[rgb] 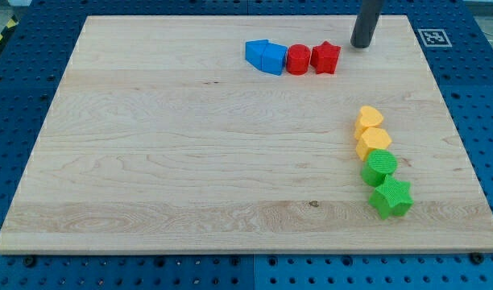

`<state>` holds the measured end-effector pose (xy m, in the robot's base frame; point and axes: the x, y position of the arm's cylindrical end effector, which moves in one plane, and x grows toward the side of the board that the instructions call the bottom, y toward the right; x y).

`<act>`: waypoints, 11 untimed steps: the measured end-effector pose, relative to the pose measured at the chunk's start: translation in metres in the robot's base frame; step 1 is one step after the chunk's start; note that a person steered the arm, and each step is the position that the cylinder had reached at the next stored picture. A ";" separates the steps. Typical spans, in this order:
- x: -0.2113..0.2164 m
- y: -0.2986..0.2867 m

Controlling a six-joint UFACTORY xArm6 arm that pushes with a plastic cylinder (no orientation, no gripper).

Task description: Place the red star at the top left of the yellow heart

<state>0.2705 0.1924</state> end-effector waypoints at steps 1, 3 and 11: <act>-0.005 -0.011; 0.016 -0.064; 0.083 -0.092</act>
<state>0.3533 0.1003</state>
